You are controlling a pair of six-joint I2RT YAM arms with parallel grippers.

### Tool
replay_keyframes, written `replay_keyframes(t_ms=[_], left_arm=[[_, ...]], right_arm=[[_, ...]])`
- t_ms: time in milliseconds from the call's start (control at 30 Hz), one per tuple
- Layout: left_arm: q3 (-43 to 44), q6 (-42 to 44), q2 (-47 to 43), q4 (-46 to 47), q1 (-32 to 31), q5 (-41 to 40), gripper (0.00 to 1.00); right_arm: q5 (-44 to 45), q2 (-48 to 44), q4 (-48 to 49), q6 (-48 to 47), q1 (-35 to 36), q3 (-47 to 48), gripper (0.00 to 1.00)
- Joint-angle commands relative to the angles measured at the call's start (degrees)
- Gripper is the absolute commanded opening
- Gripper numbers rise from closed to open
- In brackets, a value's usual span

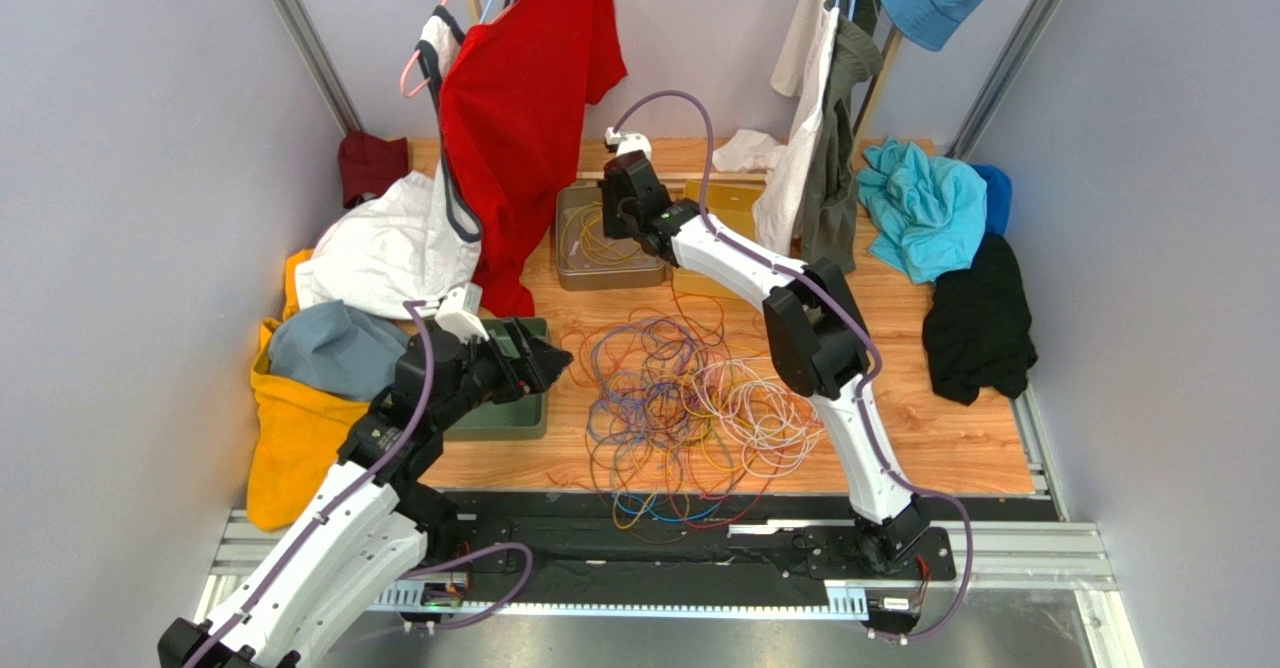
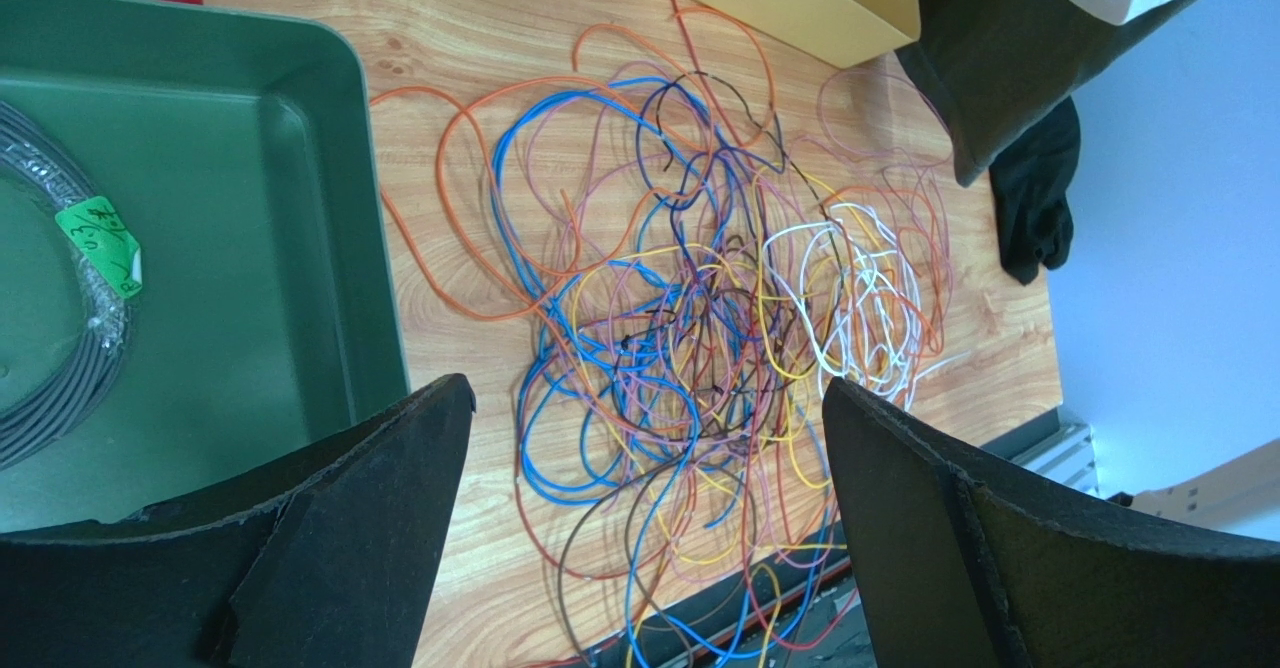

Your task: Untangle the cables

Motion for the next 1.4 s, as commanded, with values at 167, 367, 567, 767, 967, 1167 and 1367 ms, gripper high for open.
replay_keyframes(t_ms=[167, 367, 567, 767, 967, 1167, 1367], left_arm=[[2.9, 2.3, 0.9, 1.6, -0.2, -1.8, 0.96], [6.1, 3.1, 2.6, 1.0, -0.2, -3.0, 0.96], [7.5, 3.7, 5.6, 2.8, -0.2, -0.8, 0.97], [11.3, 7.0, 17.6, 4.8, -8.3, -1.3, 0.99], [16.0, 7.5, 31.6, 6.0, -17.5, -6.6, 0.93], [11.5, 4.8, 37.7, 12.6, -17.7, -5.4, 0.59], [7.8, 2.7, 40.4, 18.3, -21.0, -4.2, 0.52]], right_arm=[[2.7, -14.6, 9.3, -3.0, 0.2, -10.0, 0.10], [7.6, -18.0, 5.2, -5.8, 0.4, -7.6, 0.42], [11.1, -24.4, 5.1, -5.5, 0.4, -11.8, 0.42], [10.2, -47.9, 10.3, 4.3, 2.5, -38.2, 0.37], [12.4, -63.6, 7.7, 5.7, 8.7, -56.2, 0.36], [12.1, -74.7, 4.0, 10.0, 13.4, -68.4, 0.35], [11.7, -86.2, 1.3, 14.1, 15.3, -77.3, 0.35]])
